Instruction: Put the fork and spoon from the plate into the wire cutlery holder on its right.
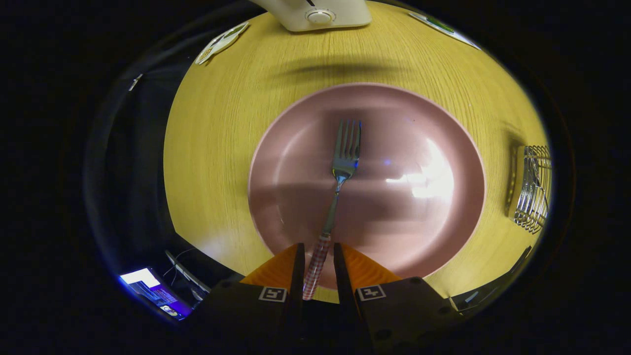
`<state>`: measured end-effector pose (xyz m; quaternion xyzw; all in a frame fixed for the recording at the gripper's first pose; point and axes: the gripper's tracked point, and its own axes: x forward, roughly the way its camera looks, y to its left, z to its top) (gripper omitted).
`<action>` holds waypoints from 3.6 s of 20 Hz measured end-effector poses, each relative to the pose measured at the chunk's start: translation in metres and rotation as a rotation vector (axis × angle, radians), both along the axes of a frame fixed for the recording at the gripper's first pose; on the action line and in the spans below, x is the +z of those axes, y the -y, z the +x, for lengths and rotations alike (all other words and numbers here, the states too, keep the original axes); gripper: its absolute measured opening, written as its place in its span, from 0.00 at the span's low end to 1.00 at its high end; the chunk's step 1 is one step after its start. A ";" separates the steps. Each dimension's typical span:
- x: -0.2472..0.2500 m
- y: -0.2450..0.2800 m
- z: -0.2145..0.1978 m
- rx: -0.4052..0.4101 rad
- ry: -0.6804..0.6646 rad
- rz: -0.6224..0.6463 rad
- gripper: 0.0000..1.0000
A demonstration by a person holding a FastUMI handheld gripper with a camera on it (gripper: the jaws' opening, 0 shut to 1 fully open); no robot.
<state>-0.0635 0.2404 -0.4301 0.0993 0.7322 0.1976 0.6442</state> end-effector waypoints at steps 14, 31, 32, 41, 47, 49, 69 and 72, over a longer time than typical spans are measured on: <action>0.109 0.059 0.011 0.077 0.031 0.199 0.09; 0.168 0.288 0.019 0.435 -0.163 -0.150 0.09; 0.162 0.295 0.020 0.444 -0.196 -0.184 0.09; 0.122 0.308 0.028 0.475 -0.405 -0.327 0.09; 0.105 0.303 0.043 0.484 -0.478 -0.358 0.09; 0.100 0.303 0.048 0.491 -0.499 -0.367 0.09; 0.077 0.287 0.075 0.449 -0.315 -0.279 0.65; 0.088 0.280 0.074 0.376 -0.182 -0.215 0.93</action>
